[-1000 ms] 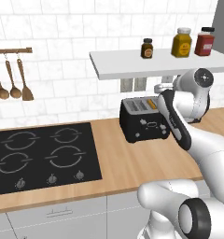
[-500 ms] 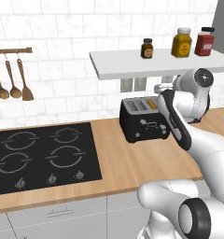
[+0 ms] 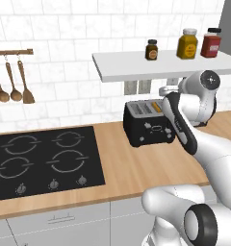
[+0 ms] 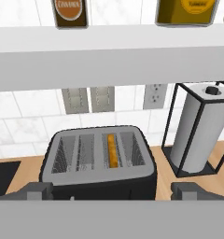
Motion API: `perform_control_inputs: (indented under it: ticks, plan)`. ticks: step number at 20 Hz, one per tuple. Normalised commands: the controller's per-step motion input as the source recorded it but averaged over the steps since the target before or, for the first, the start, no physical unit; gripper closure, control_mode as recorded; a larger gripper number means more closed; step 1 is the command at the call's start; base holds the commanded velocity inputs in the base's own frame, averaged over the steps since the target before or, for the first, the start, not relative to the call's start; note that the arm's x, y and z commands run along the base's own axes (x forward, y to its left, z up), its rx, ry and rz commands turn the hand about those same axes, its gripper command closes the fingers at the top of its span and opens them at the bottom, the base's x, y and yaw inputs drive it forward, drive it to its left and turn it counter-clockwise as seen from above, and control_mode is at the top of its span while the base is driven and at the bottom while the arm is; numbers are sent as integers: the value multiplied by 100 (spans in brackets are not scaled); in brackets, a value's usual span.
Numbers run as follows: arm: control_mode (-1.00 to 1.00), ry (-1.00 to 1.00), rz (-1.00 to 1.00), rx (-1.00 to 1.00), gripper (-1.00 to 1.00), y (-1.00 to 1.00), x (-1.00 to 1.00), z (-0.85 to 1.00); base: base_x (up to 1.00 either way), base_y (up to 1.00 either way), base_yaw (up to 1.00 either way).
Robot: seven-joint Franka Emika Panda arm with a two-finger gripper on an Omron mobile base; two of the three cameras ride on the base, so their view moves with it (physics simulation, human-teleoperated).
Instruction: Start the toaster. Once the lever pops up, take the bread to the plate on the dining counter.
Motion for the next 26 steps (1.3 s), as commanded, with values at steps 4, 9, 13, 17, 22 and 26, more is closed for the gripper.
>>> perform_control_inputs:
  ticks: [4, 9, 13, 17, 22, 26]
  plan:
    - [-100, 0, 0, 0, -100, 0, 0, 0, 0, 0, 0]
    - [-100, 0, 0, 0, -100, 0, 0, 0, 0, 0, 0]
    - [-100, 0, 0, 0, -100, 0, 0, 0, 0, 0, 0]
    - [-100, 0, 0, 0, -100, 0, 0, 0, 0, 0, 0]
    - [-100, 0, 0, 0, -100, 0, 0, 0, 0, 0, 0]
    - [-100, 0, 0, 0, -100, 0, 0, 0, 0, 0, 0]
